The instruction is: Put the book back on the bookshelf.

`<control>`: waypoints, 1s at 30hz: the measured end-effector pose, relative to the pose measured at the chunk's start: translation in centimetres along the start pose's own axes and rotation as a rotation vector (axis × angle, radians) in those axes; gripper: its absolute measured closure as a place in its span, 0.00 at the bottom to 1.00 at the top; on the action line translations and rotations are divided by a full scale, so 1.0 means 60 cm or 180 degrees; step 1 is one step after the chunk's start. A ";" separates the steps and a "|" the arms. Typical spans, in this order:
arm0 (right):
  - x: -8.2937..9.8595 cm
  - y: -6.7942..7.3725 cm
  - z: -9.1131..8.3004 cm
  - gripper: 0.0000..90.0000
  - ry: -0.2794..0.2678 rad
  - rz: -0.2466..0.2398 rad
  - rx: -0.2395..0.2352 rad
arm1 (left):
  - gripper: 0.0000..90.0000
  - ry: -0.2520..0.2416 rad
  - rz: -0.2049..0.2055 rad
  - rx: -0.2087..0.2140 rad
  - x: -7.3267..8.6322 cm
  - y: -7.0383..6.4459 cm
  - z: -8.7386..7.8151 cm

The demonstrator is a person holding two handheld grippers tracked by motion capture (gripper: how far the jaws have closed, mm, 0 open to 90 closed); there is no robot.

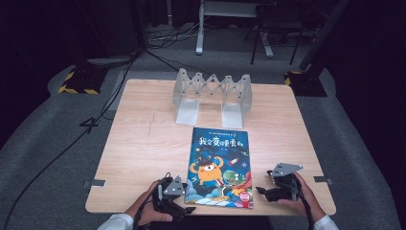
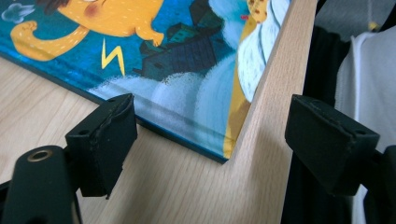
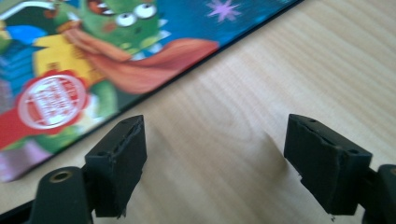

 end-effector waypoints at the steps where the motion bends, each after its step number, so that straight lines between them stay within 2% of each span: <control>1: 0.004 0.003 -0.003 0.24 0.0012 0.0002 -0.0032 | 0.19 -0.0001 0.0001 0.0003 -0.002 -0.001 0.002; 4: 0.009 0.007 -0.009 0.24 0.0041 0.0020 -0.0046 | 0.20 0.0037 0.0055 0.0000 -0.003 -0.002 0.000; 7: 0.013 0.012 -0.017 0.25 0.0054 0.0023 -0.0115 | 0.21 0.0008 -0.0045 -0.0007 0.007 0.006 -0.009; 14: 0.016 0.039 -0.031 0.28 0.0204 -0.0105 -0.0152 | 0.21 0.0019 -0.0167 -0.0201 0.029 0.034 -0.030; 16: 0.014 0.048 -0.034 0.31 0.0267 -0.0165 -0.0187 | 0.21 0.0032 -0.0131 -0.0343 0.031 0.039 -0.030; 17: 0.013 0.051 -0.034 0.32 0.0304 -0.0190 -0.0196 | 0.19 0.0022 -0.0113 -0.0362 0.033 0.042 -0.030; 19: 0.008 0.058 -0.033 0.38 0.0440 -0.0247 -0.0221 | 0.18 0.0027 -0.0143 -0.0380 0.030 0.044 -0.028; 20: 0.002 0.062 -0.030 0.40 0.0563 -0.0287 -0.0183 | 0.17 0.0031 -0.0153 -0.0388 0.029 0.043 -0.026; 21: -0.002 0.065 -0.030 0.42 0.0615 -0.0296 -0.0182 | 0.16 0.0034 -0.0163 -0.0407 0.027 0.043 -0.025; 24: -0.014 0.079 -0.028 0.45 0.0806 -0.0395 -0.0264 | 0.15 0.0040 -0.0248 -0.0481 0.020 0.038 -0.018; 26: -0.020 0.088 -0.026 0.47 0.0894 -0.0419 -0.0326 | 0.13 0.0054 -0.0288 -0.0515 0.016 0.034 -0.014; 30: -0.034 0.095 -0.024 0.55 0.1119 -0.0415 -0.0279 | 0.11 0.0054 -0.0289 -0.0508 0.009 0.029 -0.007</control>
Point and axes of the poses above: each handheld gripper's, and its own axes: z roughly forward along the jaws, x roughly out of its underside, y roughly to its left, the point moved 1 cm from there along z, roughly forward along the jaws, and after that the axes turned 4 degrees about y, right-handed, at the moved point
